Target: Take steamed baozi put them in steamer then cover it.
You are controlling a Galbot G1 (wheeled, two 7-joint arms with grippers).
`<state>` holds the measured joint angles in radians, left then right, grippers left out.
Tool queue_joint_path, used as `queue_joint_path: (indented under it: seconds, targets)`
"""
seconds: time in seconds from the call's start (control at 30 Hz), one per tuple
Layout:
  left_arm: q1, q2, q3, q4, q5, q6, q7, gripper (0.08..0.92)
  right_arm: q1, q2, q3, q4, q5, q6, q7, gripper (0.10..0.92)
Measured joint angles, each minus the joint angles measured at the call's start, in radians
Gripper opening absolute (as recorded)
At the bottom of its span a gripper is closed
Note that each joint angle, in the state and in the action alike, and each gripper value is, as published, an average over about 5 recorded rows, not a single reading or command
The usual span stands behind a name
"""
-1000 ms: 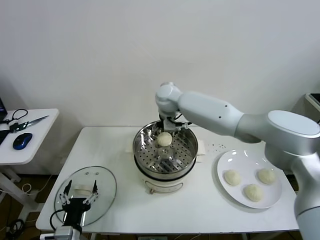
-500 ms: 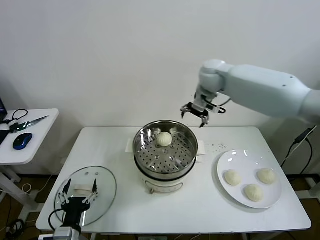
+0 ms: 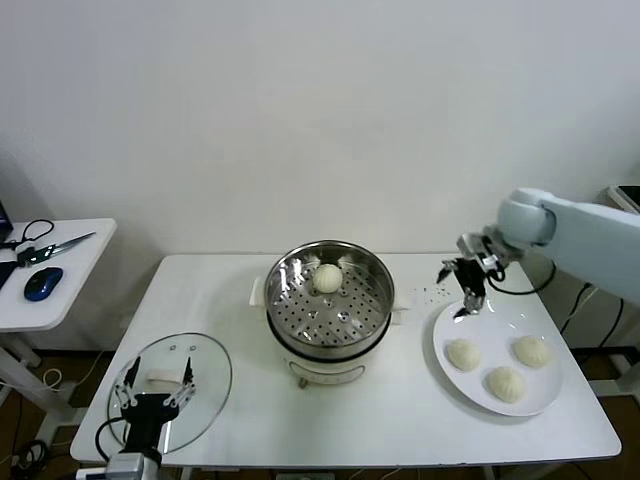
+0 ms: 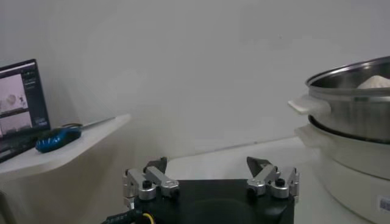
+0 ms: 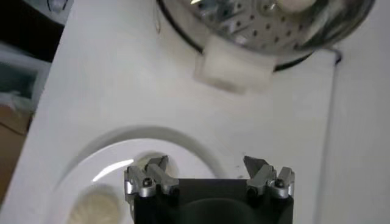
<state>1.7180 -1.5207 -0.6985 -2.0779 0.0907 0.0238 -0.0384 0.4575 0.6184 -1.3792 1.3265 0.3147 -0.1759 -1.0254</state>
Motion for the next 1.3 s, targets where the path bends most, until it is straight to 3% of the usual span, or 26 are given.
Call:
queue_joint_path:
  seconds: [0.37,0.83,1.1,1.3]
  targets:
    - [-0.004,0.001,0.000,0.013,0.010,0.001,-0.003,0.823,-0.257,-0.026,0.190,-0.063,-0.108,-0.052,0.014,0.823]
    - [0.000,0.000,-0.002,0.019,0.014,0.000,-0.003,0.823,-0.374,0.032,0.298,-0.150,-0.156,-0.068,0.011,0.823]
    - [-0.001,0.000,0.004,0.021,0.016,0.000,-0.003,0.823,-0.394,0.040,0.321,-0.166,-0.163,-0.069,0.005,0.714]
    - [0.002,-0.001,0.007,0.022,0.017,-0.001,-0.002,0.823,-0.393,0.031,0.328,-0.162,-0.155,-0.072,0.004,0.704]
